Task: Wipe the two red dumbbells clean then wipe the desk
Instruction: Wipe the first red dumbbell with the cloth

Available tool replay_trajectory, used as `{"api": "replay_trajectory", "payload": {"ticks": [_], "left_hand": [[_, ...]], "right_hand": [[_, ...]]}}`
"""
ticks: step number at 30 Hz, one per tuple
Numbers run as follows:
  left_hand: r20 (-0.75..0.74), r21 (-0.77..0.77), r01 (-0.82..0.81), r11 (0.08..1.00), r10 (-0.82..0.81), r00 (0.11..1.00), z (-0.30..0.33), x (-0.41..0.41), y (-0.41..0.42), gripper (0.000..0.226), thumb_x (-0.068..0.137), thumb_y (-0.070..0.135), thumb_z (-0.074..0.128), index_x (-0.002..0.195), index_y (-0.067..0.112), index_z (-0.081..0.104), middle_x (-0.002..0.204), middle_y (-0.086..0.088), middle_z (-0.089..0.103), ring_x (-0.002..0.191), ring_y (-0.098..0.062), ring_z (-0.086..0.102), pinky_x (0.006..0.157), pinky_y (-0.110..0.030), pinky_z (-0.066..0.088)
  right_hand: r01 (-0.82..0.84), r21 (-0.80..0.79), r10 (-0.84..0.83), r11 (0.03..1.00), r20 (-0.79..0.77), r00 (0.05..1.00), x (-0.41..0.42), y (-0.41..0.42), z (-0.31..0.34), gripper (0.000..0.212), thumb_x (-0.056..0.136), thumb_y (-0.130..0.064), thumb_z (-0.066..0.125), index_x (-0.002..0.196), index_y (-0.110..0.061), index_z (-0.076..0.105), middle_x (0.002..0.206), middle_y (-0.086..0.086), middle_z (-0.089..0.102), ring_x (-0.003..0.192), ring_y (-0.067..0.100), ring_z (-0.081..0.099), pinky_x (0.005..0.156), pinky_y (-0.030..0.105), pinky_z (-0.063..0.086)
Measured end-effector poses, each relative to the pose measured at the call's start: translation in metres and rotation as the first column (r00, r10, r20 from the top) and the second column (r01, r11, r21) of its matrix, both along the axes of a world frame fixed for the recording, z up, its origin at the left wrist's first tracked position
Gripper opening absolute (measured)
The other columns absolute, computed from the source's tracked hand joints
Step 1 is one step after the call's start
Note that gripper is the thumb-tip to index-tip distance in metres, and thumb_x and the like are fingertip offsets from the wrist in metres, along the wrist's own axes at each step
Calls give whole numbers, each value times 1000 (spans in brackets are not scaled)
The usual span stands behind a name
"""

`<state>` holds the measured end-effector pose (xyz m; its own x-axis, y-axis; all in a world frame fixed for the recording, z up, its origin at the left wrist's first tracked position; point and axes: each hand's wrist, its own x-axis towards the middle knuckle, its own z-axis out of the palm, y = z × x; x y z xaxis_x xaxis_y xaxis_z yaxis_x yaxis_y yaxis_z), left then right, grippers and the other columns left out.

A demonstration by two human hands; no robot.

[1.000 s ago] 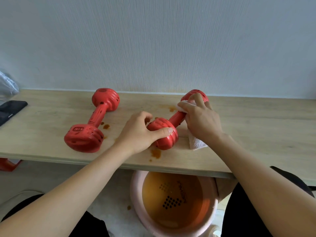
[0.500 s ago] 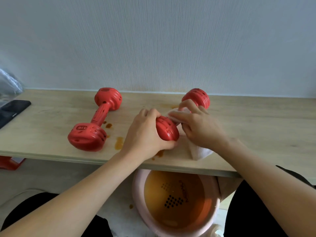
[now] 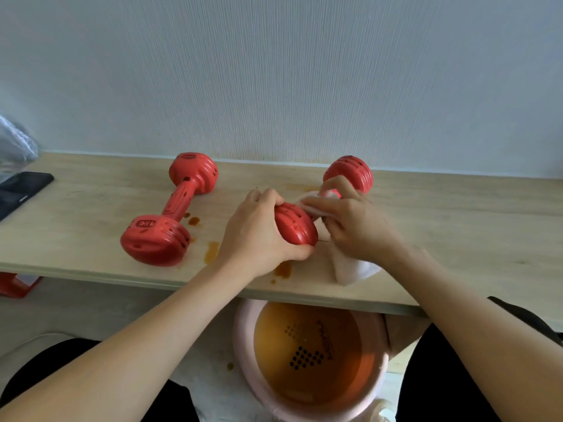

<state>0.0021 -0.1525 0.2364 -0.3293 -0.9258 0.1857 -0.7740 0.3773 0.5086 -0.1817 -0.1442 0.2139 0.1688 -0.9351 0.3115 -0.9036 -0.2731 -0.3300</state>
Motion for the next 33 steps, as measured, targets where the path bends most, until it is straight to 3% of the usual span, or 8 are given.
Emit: {"api": "replay_trajectory", "payload": {"ticks": [3, 5, 10, 12, 18, 23, 29, 33], "left_hand": [[-4, 23, 5, 1000, -5, 1000, 0, 1, -1, 82, 48, 53, 84, 115, 25, 48, 117, 7, 48, 100, -11, 47, 79, -24, 37], [-8, 28, 3, 1000, -2, 1000, 0, 0, -1, 82, 48, 53, 85, 115, 25, 48, 118, 8, 48, 101, -11, 48, 80, -24, 38], [-19, 25, -9, 1000, 10, 1000, -1, 0, -4, 80, 47, 53, 85, 112, 24, 50, 115, 7, 49, 98, -12, 50, 79, -25, 40], [-25, 30, -11, 999, 12, 1000, 0, 1, -5, 80, 46, 53, 84, 112, 24, 50, 114, 7, 49, 98, -13, 51, 80, -26, 42], [-12, 52, -3, 999, 4, 1000, 1, 2, -9, 80, 45, 56, 84, 111, 25, 51, 114, 8, 51, 100, -12, 51, 81, -27, 43], [-29, 57, -11, 998, 13, 999, -1, 1, -12, 82, 43, 58, 83, 111, 25, 52, 114, 8, 54, 100, -13, 53, 84, -31, 47], [-154, 210, -29, 977, 63, 986, -1, 9, -21, 91, 36, 59, 83, 116, 22, 57, 112, 8, 62, 100, -11, 59, 86, -28, 48], [-251, 310, -30, 950, 112, 962, -3, 15, -24, 93, 34, 59, 85, 112, 18, 58, 108, 5, 63, 97, -12, 59, 81, -24, 44]], "right_hand": [[239, 8, -239, 971, -29, 971, -10, -14, 5, 44, 93, -19, 43, 127, -44, 51, 133, -6, 39, 115, 30, 45, 76, 39, 46], [282, -11, -282, 959, -60, 958, -8, -15, 6, 42, 94, -16, 44, 127, -41, 52, 133, -5, 39, 114, 31, 44, 71, 38, 43], [-38, -6, 38, 999, 5, 999, 4, 3, 2, 43, 86, -20, 41, 121, -40, 54, 122, 3, 43, 100, 36, 54, 73, 44, 50], [-80, -1, 80, 997, -6, 997, 5, 6, -1, 46, 85, -23, 37, 124, -42, 53, 122, 1, 44, 97, 37, 54, 74, 46, 51], [298, 4, -298, 954, -57, 953, -9, -15, 4, 45, 95, -16, 45, 129, -46, 47, 134, -7, 37, 111, 30, 44, 72, 40, 47], [303, 4, -302, 953, -54, 952, -6, -14, -2, 47, 96, -15, 43, 133, -42, 44, 138, -5, 34, 111, 32, 43, 68, 35, 38], [189, 22, -189, 982, 3, 982, -9, -20, 0, 45, 94, -14, 43, 130, -40, 49, 136, -2, 35, 113, 32, 42, 72, 39, 44], [-157, 93, 153, 983, 49, 987, 2, -7, 0, 52, 80, -22, 39, 127, -43, 51, 124, -1, 38, 103, 35, 53, 80, 51, 49]]}}
